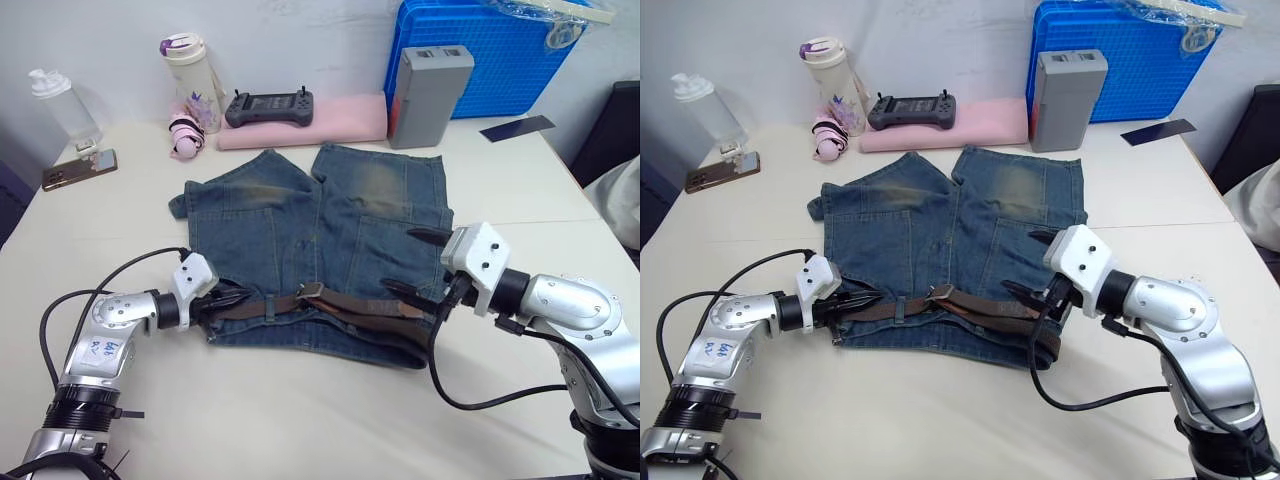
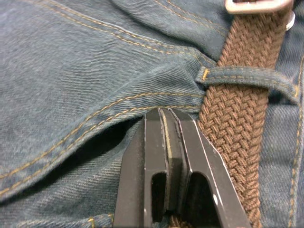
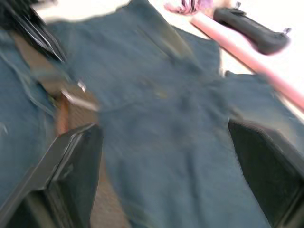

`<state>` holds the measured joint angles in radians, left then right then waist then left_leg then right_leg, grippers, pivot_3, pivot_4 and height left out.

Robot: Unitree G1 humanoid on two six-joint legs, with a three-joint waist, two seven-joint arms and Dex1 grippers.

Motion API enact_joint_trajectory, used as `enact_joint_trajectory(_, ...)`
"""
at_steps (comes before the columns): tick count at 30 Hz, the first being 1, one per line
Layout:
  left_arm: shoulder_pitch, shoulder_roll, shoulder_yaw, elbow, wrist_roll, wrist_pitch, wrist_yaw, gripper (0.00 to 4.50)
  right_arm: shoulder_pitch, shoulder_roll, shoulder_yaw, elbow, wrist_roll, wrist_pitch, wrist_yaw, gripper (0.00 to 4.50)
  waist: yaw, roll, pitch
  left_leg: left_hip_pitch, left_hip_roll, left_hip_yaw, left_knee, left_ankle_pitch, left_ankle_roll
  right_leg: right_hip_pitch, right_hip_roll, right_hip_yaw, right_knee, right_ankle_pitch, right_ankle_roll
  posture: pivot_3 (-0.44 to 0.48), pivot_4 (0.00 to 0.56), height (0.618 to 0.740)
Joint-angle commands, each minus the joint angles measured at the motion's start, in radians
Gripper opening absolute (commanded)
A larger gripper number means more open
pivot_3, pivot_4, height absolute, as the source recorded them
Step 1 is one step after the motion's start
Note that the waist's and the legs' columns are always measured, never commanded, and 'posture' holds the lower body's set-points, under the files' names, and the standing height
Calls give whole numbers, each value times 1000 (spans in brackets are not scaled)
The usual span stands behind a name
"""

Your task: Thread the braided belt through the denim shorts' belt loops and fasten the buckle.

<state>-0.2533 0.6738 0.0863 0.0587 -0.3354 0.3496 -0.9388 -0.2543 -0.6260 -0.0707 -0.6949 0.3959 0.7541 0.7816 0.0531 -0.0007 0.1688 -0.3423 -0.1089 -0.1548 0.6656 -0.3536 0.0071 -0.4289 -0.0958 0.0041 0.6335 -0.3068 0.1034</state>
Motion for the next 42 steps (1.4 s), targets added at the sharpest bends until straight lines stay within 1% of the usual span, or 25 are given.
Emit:
enact_joint_trajectory(1,20,13,105,-111,-132,118,6,792,-6,33,-11,-51,98,93,-53,4500,-4,-2,1,-1,0,0,0,0,0,-1,0,0,-1,0,0,0,150,718)
enact_joint_trajectory(3,39,34,157,-160,-200,185,-4,1431,-1,40,-22,-37,121,110,-70,4500,-9,-3,2,-2,0,0,0,0,1,-2,0,0,-2,0,0,0,150,718)
enact_joint_trajectory(8,73,96,267,-275,-330,317,-3,3830,21,14,-63,-11,175,121,-60,4500,-28,-3,2,-9,1,0,0,-1,1,-8,1,-1,-4,0,0,0,150,718)
enact_joint_trajectory(9,75,107,291,-295,-358,342,1,4187,25,4,-79,-7,193,123,-49,4500,-28,-3,2,-11,1,1,0,-1,1,-11,1,0,-3,0,0,0,150,718)
enact_joint_trajectory(10,82,118,318,-317,-393,371,2,4372,31,-9,-101,-2,214,123,-35,4500,-29,-3,2,-11,1,1,0,-1,1,-12,1,0,-3,0,0,0,150,718)
enact_joint_trajectory(13,110,139,377,-373,-444,412,15,4372,36,-48,-168,22,273,116,-2,4500,-31,-3,2,-12,1,2,0,-1,1,-13,1,1,-3,0,0,0,150,718)
enact_joint_trajectory(14,120,140,387,-382,-438,406,26,4372,31,-55,-185,34,287,109,1,4500,-31,-3,2,-12,1,2,0,-1,1,-13,1,1,-3,0,0,0,150,718)
enact_joint_trajectory(16,161,145,374,-398,-386,365,36,4372,28,-72,-190,56,288,92,8,4500,-30,-3,2,-11,1,2,0,-1,1,-13,1,1,-2,0,0,0,150,718)
enact_joint_trajectory(18,195,133,332,-417,-332,319,51,4372,56,-107,-123,52,236,55,33,4500,-30,-3,2,-11,1,3,0,-1,1,-13,1,1,-2,0,0,0,150,718)
enact_joint_trajectory(20,218,122,260,-429,-247,239,66,4372,80,-141,-36,43,161,-4,46,4500,-28,-3,2,-11,1,3,0,0,1,-13,1,1,-1,0,0,0,150,718)
enact_joint_trajectory(22,217,118,210,-432,-179,171,80,4372,97,-168,50,21,78,-75,47,4500,-27,-4,3,-11,1,3,0,0,1,-13,1,1,-1,0,0,0,150,718)
enact_joint_trajectory(26,218,127,183,-420,-120,107,82,4372,143,-201,165,-16,-66,-200,32,4500,-27,-5,3,-12,1,4,1,0,1,-13,1,1,-1,1,0,0,150,718)
enact_joint_trajectory(30,231,122,192,-406,-118,90,76,4372,200,-197,309,53,-332,-325,-95,4500,-29,-5,3,-12,1,4,1,0,1,-14,1,1,-1,1,0,0,150,718)
enact_joint_trajectory(32,237,122,191,-410,-117,84,75,4372,220,-195,323,66,-354,-346,-92,4500,-29,-5,3,-12,1,5,1,0,1,-14,1,2,-1,1,0,0,150,718)
enact_joint_trajectory(36,262,137,189,-393,-67,16,63,4372,236,-180,319,80,-405,-395,-117,4500,-29,-6,3,-11,1,5,2,0,0,-14,1,2,1,1,0,0,150,718)
enact_joint_trajectory(42,304,121,198,-359,-16,-87,67,4372,280,-151,317,103,-532,-513,-206,4500,-27,-6,3,-11,1,5,3,1,-1,-14,1,2,3,1,-1,0,150,718)
